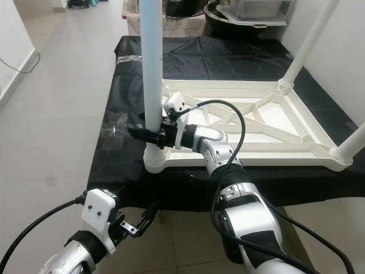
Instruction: Building children table
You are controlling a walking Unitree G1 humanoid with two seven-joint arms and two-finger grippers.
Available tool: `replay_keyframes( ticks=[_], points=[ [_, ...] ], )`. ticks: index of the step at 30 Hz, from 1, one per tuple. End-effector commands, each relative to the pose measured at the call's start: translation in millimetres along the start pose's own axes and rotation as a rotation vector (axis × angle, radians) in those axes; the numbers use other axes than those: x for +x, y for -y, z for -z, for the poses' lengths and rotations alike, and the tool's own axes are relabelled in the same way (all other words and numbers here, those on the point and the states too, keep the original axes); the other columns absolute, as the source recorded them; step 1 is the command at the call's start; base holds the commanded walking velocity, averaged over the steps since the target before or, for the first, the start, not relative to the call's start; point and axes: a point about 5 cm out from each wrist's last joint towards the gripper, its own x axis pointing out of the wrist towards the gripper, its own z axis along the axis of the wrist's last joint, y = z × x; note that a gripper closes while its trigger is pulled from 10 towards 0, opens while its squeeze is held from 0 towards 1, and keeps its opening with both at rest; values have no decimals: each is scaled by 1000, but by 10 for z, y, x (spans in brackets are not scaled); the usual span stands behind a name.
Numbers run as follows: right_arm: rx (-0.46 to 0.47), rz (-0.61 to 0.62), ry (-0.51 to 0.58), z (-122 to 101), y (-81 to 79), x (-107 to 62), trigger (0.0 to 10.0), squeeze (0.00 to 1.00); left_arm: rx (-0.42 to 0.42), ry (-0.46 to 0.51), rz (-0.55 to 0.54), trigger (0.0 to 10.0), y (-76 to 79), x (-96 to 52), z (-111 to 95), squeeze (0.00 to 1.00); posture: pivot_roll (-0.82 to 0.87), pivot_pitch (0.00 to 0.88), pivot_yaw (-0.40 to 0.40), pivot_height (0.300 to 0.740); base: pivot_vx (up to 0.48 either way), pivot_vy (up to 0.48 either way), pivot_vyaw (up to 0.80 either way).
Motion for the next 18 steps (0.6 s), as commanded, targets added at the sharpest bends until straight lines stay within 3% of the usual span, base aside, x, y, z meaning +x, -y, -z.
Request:
replay_keyframes(
  ticks=[1, 6, 9, 10, 12, 13, 15, 16, 17, 18],
  points=[
    [-1, 39, 8, 27, 20, -36, 0, 0, -4, -23, 1, 10000, 5, -7, 44, 0, 169, 158, -73, 740, 0, 0, 0],
    [-1, 125, 23, 87, 21, -86, 0, 0, -2, -25, 2, 10000, -4, 12, 59, 0, 163, 153, -71, 740, 0, 0, 0],
    [-26, 338, 7, 165, 90, -156, 0, 0, 2, -25, 5, 10000, -12, 28, 63, 0, 157, 147, -70, 740, 0, 0, 0],
    [-26, 338, 7, 165, 90, -156, 0, 0, 2, -25, 5, 10000, -12, 28, 63, 0, 157, 147, -70, 740, 0, 0, 0],
    [15, 579, 2, 232, 157, -241, 0, 0, 4, -25, 4, 10000, -17, 33, 68, 0, 155, 148, -70, 740, 0, 0, 0],
    [15, 579, 2, 232, 157, -241, 0, 0, 4, -25, 4, 10000, -17, 33, 68, 0, 155, 148, -70, 740, 0, 0, 0],
    [29, 954, -27, 332, 204, -431, 0, 0, 7, -23, 4, 10000, -27, 39, 65, 0, 146, 145, -67, 740, 0, 0, 0],
    [29, 954, -27, 332, 204, -431, 0, 0, 7, -23, 4, 10000, -27, 39, 65, 0, 146, 145, -67, 740, 0, 0, 0],
    [-7, 1123, -38, 350, 173, -544, 0, 0, 8, -23, 3, 10000, -32, 42, 64, 0, 144, 143, -66, 740, 0, 0, 0],
    [-7, 1123, -38, 350, 173, -544, 0, 0, 8, -23, 3, 10000, -32, 42, 64, 0, 144, 143, -66, 740, 0, 0, 0]
  ],
)
